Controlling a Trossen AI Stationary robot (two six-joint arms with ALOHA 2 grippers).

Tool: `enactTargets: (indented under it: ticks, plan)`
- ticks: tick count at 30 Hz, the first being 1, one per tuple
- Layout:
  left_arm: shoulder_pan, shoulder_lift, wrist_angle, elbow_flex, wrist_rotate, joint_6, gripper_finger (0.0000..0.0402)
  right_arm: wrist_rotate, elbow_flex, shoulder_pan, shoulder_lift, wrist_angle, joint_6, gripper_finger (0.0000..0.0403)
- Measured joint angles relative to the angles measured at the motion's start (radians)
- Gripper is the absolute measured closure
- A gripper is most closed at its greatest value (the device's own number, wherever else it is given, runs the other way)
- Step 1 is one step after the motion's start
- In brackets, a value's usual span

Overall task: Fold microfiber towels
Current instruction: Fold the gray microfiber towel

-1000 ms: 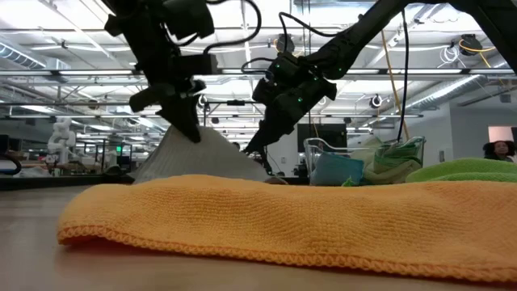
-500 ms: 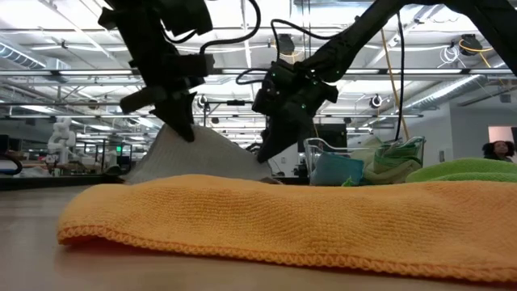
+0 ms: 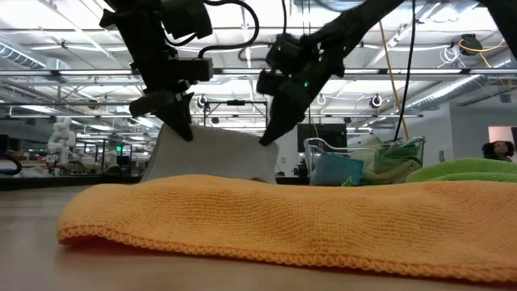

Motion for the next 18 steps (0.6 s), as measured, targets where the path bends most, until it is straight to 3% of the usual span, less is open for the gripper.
enactTargets:
  ticks: [9,18]
  plan:
    - [-0.050,0.000,-0.033,-0.003,0.000,-0.094,0.0387,0.168,0.000,0.160,-0.032,-0.045,0.051,0.0399]
    - [-0.088,0.000,-0.113,-0.004,0.113,-0.133,0.0384,0.169,-0.008,0.264,-0.028,-0.001,0.184,0.0399]
